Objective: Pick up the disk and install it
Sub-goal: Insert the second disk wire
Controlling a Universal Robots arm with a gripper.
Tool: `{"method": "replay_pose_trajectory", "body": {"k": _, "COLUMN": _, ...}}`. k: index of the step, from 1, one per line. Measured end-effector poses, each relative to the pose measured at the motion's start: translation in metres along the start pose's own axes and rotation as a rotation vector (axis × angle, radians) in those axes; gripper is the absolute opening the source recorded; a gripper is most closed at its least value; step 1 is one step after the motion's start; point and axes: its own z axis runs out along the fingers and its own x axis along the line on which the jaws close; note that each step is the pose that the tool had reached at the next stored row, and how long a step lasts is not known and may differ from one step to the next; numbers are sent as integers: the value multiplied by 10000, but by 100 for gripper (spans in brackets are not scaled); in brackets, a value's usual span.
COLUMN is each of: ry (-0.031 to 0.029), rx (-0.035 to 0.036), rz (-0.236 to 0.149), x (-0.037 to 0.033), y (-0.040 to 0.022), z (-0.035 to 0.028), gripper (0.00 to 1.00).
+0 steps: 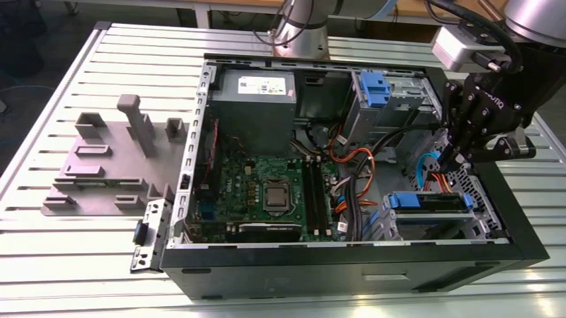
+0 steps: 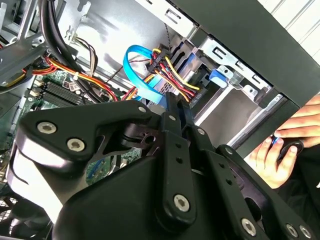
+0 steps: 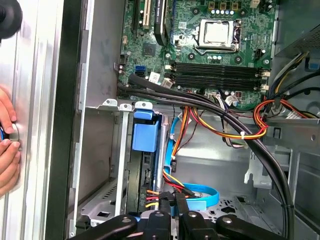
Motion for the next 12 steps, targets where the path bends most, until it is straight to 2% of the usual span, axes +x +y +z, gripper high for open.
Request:
{"method": "replay_pose_trajectory", "body": {"k": 5, "ry": 2, "rx": 33, "rz": 4, "x": -5, "y": 74, "z": 3, "gripper": 16}}
{"method": "replay_pose_trajectory", "body": {"k": 9, "ry": 12, "rx": 74, "rz": 8, "x": -2, "y": 96, "z": 3, "gripper": 16}}
{"method": "replay_pose_trajectory", "body": {"k": 10, "ry": -2, "rx": 84, "rz": 8, "x": 6, "y": 100, "z": 5, "gripper": 16}}
{"method": "replay_pose_trajectory", "body": {"k": 12, "ry": -75, "rx": 91, "rz": 9, "x": 37, "y": 103, "z": 14, "gripper": 16}}
